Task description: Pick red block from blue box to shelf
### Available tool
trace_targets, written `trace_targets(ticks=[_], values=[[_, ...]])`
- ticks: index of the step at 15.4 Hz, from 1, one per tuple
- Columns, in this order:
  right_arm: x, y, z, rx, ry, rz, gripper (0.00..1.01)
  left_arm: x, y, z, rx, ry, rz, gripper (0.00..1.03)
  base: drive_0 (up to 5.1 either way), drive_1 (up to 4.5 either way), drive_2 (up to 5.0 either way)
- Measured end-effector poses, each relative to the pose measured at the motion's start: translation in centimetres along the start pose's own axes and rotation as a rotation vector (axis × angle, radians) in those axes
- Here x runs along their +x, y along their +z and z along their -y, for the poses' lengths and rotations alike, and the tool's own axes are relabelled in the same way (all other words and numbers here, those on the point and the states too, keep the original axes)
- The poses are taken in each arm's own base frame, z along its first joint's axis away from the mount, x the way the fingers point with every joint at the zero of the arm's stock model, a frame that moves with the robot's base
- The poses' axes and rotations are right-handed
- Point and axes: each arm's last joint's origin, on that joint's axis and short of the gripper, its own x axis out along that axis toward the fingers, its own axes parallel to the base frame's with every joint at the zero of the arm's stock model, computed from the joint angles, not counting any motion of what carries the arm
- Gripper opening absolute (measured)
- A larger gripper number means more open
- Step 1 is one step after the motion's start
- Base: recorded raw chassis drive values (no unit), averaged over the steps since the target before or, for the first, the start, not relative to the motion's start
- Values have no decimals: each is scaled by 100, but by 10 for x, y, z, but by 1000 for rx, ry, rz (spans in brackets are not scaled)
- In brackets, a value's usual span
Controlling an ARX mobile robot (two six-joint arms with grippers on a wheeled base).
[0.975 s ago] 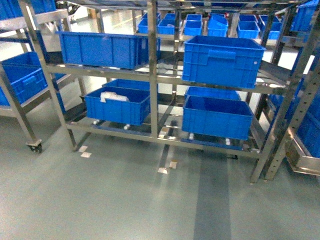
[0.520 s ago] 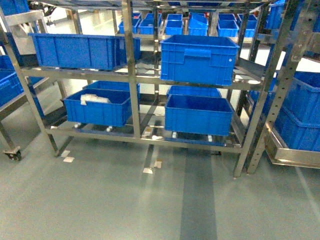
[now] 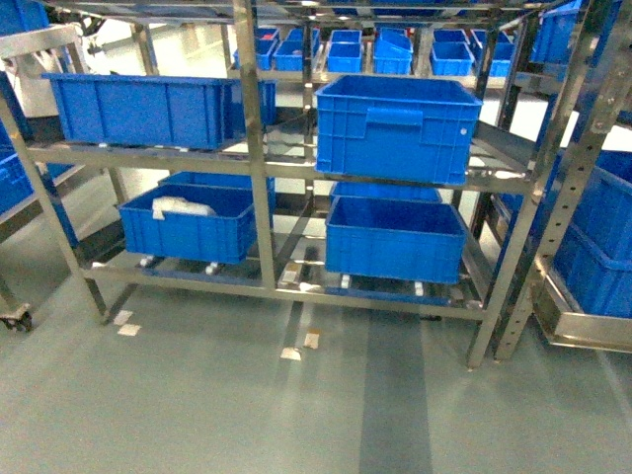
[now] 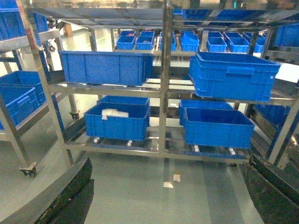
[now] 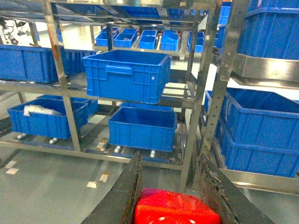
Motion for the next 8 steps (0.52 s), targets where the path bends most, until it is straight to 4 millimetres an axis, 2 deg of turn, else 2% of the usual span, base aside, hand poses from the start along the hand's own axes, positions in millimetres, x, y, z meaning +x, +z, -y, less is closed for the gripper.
trace_targets(ticks=[5,8], values=[[0,0,0,0,0,2,28,0,0,0,0,0,3,98,-7,426,-440],[0,-1,0,0,0,-12,28,0,-1,0,0,0,-7,98,0,0,0]])
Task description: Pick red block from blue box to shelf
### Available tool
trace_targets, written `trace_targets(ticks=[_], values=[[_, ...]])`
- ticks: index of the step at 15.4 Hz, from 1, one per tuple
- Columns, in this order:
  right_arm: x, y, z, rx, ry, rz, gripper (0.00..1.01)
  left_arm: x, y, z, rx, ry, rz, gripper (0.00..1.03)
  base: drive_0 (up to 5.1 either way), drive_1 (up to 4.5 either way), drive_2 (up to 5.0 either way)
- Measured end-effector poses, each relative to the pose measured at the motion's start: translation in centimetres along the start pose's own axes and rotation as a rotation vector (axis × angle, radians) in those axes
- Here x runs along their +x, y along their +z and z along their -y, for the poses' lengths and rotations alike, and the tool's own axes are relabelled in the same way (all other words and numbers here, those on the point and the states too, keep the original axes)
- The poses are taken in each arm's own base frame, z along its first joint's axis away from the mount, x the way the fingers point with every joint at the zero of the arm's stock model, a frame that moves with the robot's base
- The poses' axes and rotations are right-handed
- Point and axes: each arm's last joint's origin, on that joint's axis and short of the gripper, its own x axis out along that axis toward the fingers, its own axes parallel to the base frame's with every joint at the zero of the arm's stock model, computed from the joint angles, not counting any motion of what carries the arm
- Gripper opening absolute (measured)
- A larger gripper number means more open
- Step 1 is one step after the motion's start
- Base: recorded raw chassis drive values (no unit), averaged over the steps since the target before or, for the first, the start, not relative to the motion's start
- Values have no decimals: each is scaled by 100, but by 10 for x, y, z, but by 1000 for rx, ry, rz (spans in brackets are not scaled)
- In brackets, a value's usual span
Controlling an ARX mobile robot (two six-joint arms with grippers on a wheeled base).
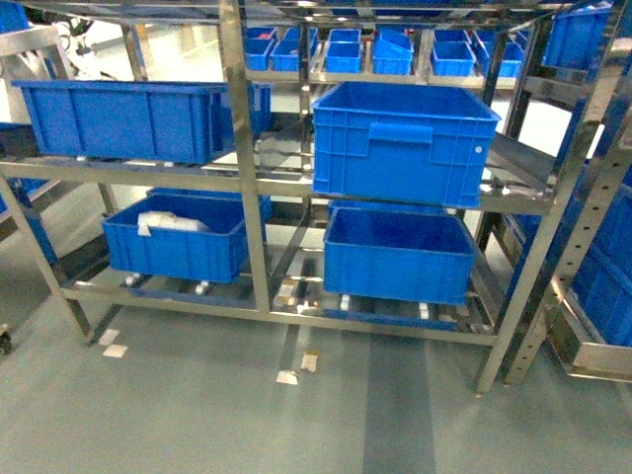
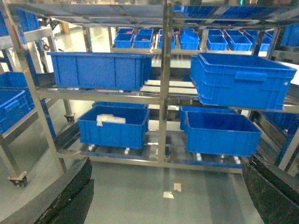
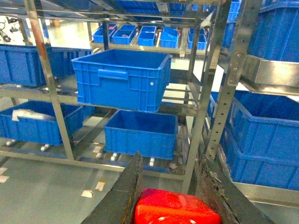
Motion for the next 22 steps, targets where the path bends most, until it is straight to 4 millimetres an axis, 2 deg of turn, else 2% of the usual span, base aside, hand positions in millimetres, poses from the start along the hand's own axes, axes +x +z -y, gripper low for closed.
trace_targets(ticks=[22], values=[[0,1,0,0,0,13,28,0,1,0,0,-1,7,98,0,0,0]])
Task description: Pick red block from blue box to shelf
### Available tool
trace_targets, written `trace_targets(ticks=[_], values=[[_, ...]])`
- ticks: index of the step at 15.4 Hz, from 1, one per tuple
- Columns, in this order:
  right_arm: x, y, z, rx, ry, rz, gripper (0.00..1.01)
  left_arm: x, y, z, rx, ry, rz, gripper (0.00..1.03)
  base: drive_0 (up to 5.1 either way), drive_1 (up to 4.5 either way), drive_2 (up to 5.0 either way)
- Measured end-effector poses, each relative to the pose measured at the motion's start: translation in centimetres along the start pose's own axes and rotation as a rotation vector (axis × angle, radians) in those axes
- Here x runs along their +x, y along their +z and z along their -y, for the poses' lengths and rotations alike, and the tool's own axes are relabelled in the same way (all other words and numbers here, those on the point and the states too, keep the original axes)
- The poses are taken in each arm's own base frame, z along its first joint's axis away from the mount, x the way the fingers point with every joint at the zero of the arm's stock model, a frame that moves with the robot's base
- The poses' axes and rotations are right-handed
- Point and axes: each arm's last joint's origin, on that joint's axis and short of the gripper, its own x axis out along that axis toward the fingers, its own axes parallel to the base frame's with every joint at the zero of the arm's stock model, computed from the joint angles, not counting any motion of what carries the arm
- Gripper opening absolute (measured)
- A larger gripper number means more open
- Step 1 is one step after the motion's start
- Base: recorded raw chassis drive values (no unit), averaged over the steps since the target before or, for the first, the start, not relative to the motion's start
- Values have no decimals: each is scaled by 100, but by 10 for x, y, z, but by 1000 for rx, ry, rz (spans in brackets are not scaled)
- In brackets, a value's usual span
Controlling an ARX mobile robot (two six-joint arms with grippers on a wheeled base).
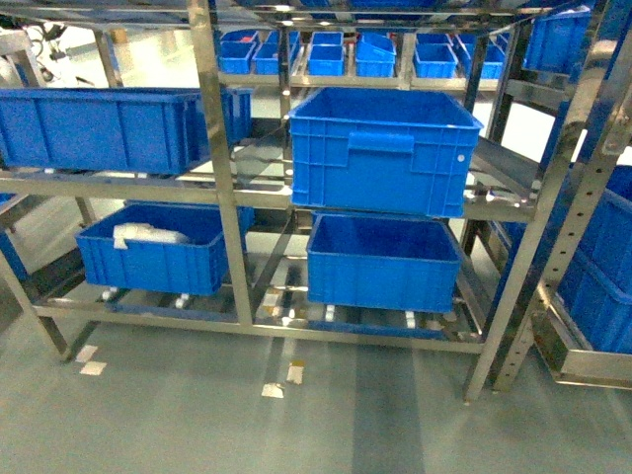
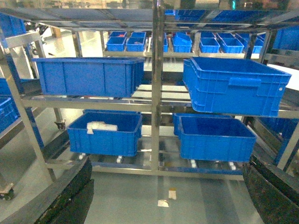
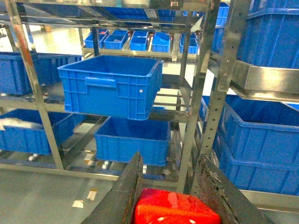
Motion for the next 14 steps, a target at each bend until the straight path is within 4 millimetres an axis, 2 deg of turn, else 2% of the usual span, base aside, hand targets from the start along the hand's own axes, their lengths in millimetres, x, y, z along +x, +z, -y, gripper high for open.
trace_targets(ticks=[2,14], values=[[0,0,0,0,0,1,28,0,0,0,0,0,1,98,0,0,0],[0,0,0,0,0,4,28,0,0,0,0,-1,0,98,-6,427,-439]])
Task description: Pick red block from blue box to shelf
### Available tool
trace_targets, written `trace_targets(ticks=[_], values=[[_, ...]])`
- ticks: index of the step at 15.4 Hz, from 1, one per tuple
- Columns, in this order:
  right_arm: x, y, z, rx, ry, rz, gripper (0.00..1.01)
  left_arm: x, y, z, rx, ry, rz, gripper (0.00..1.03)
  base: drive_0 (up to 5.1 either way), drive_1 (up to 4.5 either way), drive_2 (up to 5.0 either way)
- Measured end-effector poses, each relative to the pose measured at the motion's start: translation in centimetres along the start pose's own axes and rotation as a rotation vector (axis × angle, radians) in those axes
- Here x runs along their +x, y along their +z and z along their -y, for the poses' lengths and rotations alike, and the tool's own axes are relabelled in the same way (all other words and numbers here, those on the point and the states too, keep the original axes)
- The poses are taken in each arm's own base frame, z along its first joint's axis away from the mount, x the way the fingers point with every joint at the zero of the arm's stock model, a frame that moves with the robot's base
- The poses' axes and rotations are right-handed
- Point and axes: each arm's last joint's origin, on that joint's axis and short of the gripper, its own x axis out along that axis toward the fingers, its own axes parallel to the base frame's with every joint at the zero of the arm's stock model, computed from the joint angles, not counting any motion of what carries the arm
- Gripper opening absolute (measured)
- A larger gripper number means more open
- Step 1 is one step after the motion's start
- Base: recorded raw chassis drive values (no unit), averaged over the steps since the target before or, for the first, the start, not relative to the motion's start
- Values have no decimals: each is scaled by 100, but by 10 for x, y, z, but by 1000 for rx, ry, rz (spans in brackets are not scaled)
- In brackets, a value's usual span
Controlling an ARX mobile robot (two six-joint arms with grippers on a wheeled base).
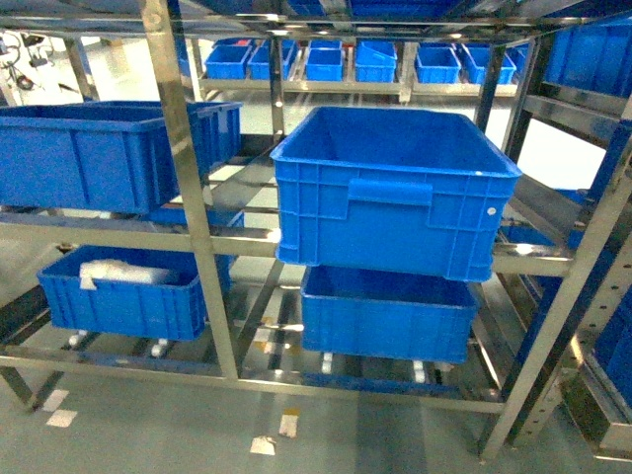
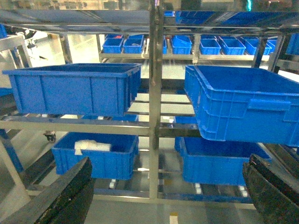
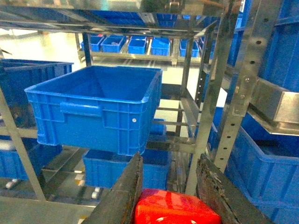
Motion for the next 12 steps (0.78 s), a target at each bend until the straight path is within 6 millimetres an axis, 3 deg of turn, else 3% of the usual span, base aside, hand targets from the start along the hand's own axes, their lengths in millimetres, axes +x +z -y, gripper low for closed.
trace_targets(ticks=[12], values=[[0,0,0,0,0,-2,28,0,0,0,0,2,-1,98,4,435,-428]])
